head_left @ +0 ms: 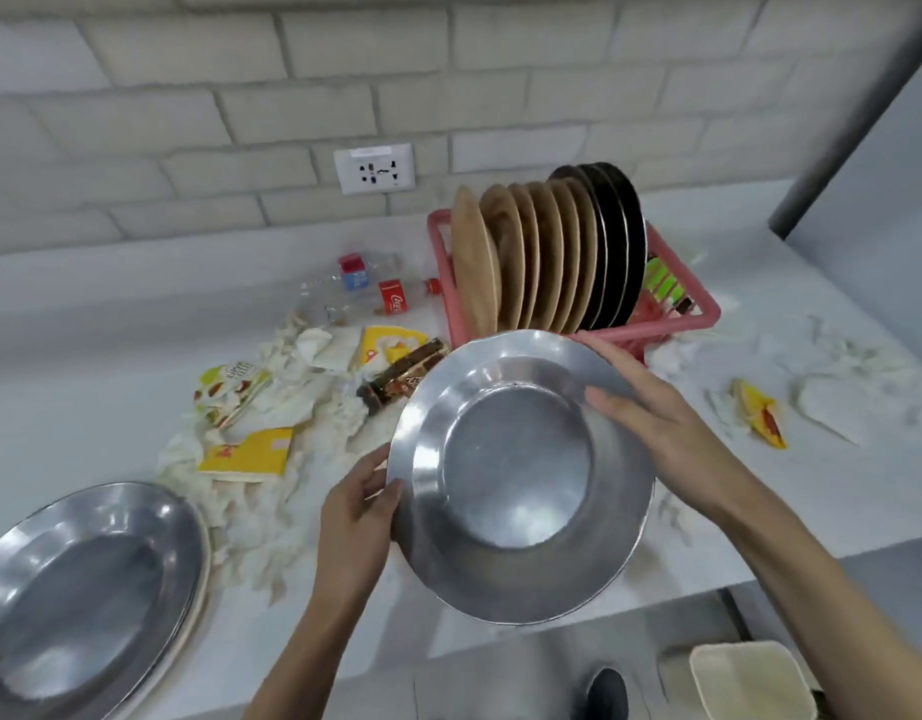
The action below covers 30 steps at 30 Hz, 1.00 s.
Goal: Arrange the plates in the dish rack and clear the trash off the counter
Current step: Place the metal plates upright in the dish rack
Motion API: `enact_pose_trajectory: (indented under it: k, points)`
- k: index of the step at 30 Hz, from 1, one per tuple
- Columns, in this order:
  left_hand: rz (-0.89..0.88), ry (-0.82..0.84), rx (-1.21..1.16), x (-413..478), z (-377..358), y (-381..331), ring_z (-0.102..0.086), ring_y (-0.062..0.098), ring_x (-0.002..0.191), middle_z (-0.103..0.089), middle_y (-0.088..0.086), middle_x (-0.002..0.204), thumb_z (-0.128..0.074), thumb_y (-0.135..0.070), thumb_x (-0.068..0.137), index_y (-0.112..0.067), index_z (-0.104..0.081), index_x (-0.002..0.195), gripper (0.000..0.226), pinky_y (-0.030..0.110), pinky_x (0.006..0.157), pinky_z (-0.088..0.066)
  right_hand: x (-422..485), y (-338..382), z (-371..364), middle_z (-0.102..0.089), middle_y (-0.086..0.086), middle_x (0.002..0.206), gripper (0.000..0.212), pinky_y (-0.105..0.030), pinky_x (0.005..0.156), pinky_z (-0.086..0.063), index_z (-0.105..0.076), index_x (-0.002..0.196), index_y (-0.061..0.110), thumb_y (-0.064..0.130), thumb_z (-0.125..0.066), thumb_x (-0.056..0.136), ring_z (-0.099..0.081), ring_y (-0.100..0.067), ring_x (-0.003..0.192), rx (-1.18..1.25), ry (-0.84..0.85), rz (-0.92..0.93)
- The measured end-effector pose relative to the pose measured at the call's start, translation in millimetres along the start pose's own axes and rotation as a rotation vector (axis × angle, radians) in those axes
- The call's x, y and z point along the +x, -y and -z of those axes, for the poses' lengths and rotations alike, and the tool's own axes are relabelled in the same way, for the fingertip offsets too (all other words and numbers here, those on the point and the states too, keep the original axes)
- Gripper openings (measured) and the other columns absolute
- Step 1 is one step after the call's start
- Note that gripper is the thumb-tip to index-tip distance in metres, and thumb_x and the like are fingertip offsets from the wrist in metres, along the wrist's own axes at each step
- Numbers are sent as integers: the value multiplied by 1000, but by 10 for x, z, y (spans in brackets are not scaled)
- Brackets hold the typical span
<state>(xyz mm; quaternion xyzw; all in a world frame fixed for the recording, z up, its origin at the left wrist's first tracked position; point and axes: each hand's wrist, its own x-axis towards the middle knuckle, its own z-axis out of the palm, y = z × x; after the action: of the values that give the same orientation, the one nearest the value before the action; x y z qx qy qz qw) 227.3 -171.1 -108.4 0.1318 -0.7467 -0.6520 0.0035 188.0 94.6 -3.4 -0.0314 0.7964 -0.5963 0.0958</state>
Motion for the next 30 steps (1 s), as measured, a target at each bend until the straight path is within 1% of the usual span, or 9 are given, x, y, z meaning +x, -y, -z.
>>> enact_pose_trajectory:
  k: [7, 10, 13, 17, 20, 24, 26, 28, 30]
  points:
    - [-63, 97, 47, -121, -1161, -274, -58, 2, 56, -72, -9, 75, -54, -14, 100, -46, -61, 123, 40, 14, 48, -40, 168, 197, 1126, -56, 25, 126, 72, -19, 94, -42, -48, 129, 50, 18, -55, 65, -53, 7, 116, -241, 44, 25]
    - [-66, 183, 31, -224, -1731, -410, -59, 14, 53, -64, -3, 63, -55, -19, 100, -44, -57, 131, 40, 15, 50, -40, 317, 320, 1678, -60, 14, 128, 76, -16, 88, -44, -54, 132, 38, 16, -52, 59, -56, -4, 117, -339, 46, 8]
    - [-19, 229, 22, -252, -2260, -509, -60, 20, 54, -61, 0, 68, -55, -24, 101, -50, -49, 135, 43, 15, 52, -40, 515, 443, 2106, -51, 7, 141, 77, -15, 76, -42, -48, 140, 37, 13, -57, 68, -54, -9, 111, -479, 77, -14]
    - [24, 211, 22, -241, -2773, -644, -64, 17, 58, -65, -7, 75, -55, -11, 100, -41, -44, 139, 50, 13, 53, -40, 762, 545, 2534, -55, -3, 125, 74, -22, 53, -46, -43, 143, 40, 1, -55, 82, -65, -21, 80, -639, 80, -26]
    - [21, 231, 21, -280, -3087, -721, -67, 20, 60, -74, -6, 89, -50, 1, 98, -31, -43, 141, 55, 14, 53, -42, 949, 628, 2743, -57, -5, 127, 73, -25, 55, -50, -43, 143, 39, -1, -49, 82, -70, -35, 84, -705, 58, 1]
    - [-16, 210, 33, -219, -3385, -802, -71, 25, 67, -74, -6, 102, -50, 0, 98, -31, -38, 147, 59, 20, 52, -44, 1190, 727, 2864, -57, -12, 114, 62, -39, 44, -57, -48, 138, 24, -4, -39, 83, -68, -38, 63, -657, 26, 32]
    - [-46, 172, 13, -163, -3475, -861, -71, 24, 69, -73, -8, 106, -51, -1, 98, -32, -35, 149, 62, 23, 51, -45, 1333, 746, 2854, -55, -13, 121, 56, -46, 61, -60, -49, 136, 16, -1, -39, 83, -67, -41, 82, -708, -16, 85]
    - [-77, 129, -5, -87, -3554, -914, -72, 21, 71, -72, -9, 109, -51, -1, 97, -33, -33, 150, 65, 24, 50, -46, 1472, 741, 2809, -56, -18, 129, 48, -38, 71, -56, -52, 128, 12, 3, -40, 83, -62, -38, 97, -746, -54, 138]
    - [-88, 85, -22, 3, -3628, -964, -72, 19, 73, -72, -10, 111, -50, 1, 97, -33, -32, 150, 65, 24, 50, -48, 1577, 741, 2747, -55, -22, 125, 48, -32, 58, -53, -50, 128, 13, 4, -37, 83, -64, -37, 84, -682, -40, 129]
